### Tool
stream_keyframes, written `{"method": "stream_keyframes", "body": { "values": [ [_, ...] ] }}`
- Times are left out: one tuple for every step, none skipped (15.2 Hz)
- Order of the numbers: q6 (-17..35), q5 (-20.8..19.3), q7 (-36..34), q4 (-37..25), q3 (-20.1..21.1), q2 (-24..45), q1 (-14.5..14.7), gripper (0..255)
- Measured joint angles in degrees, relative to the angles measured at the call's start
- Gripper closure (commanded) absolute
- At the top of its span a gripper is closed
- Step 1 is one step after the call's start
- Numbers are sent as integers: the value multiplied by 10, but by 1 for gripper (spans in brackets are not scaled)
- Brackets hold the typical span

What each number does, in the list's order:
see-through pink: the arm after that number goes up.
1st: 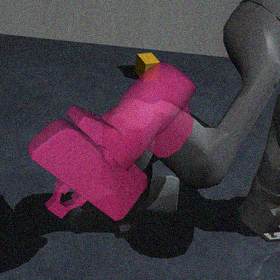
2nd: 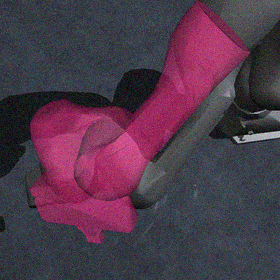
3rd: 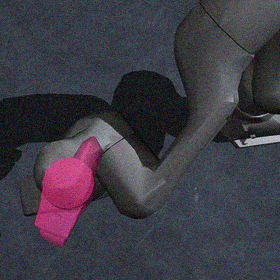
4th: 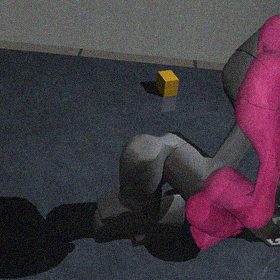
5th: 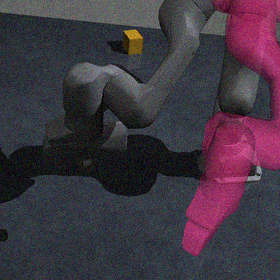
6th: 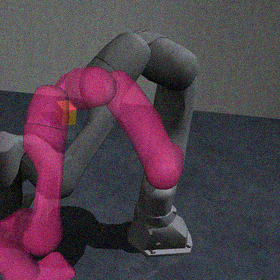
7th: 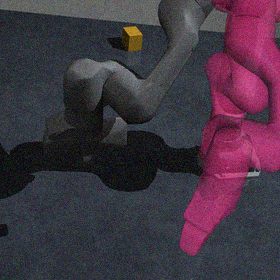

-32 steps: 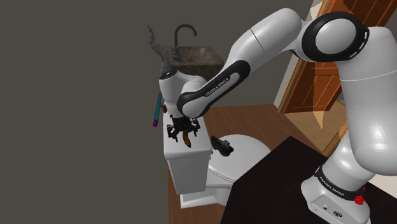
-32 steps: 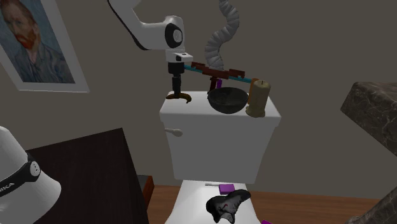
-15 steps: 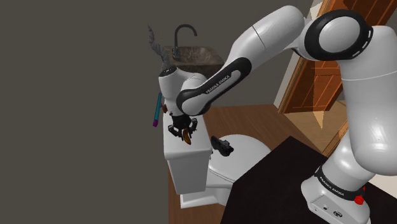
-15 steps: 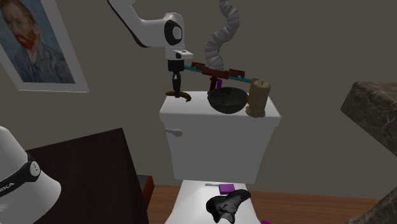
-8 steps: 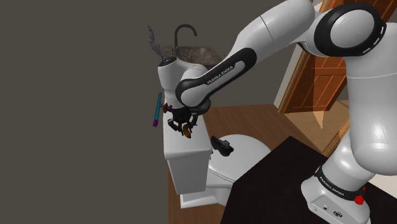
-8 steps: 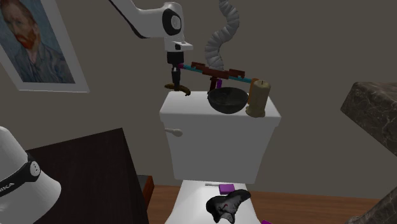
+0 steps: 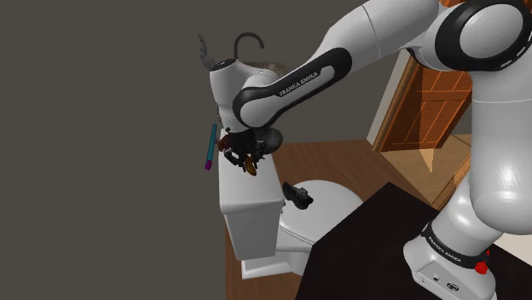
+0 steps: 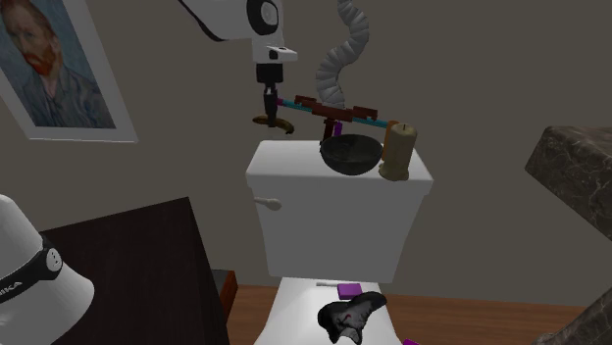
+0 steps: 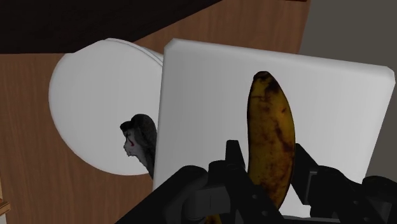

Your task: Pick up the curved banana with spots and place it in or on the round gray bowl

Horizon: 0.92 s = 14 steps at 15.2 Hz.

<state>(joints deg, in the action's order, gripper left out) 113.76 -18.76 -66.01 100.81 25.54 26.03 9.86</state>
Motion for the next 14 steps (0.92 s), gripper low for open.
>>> {"method": "stream_keyframes", "body": {
  "values": [
    [-4,2,3,0,1,-5,-2,255],
    [-11,5,5,-3,2,-10,-3,255],
    [-18,7,7,-7,3,-13,-3,255],
    [-23,9,8,-9,4,-16,-3,255],
    [-30,11,9,-14,5,-19,-3,255],
    [-37,13,11,-19,6,-21,-3,255],
    [-42,15,13,-20,7,-26,-4,255],
    [-49,17,14,-24,8,-28,-4,255],
    [-54,18,16,-27,8,-31,-4,255],
    [-61,21,17,-30,9,-35,-5,255],
    [-65,22,19,-33,10,-38,-5,255],
    [-67,20,24,-39,8,-34,-7,255],
    [-70,20,33,-44,5,-33,-13,255],
    [-73,17,41,-55,1,-26,-17,255]
  ]
}}
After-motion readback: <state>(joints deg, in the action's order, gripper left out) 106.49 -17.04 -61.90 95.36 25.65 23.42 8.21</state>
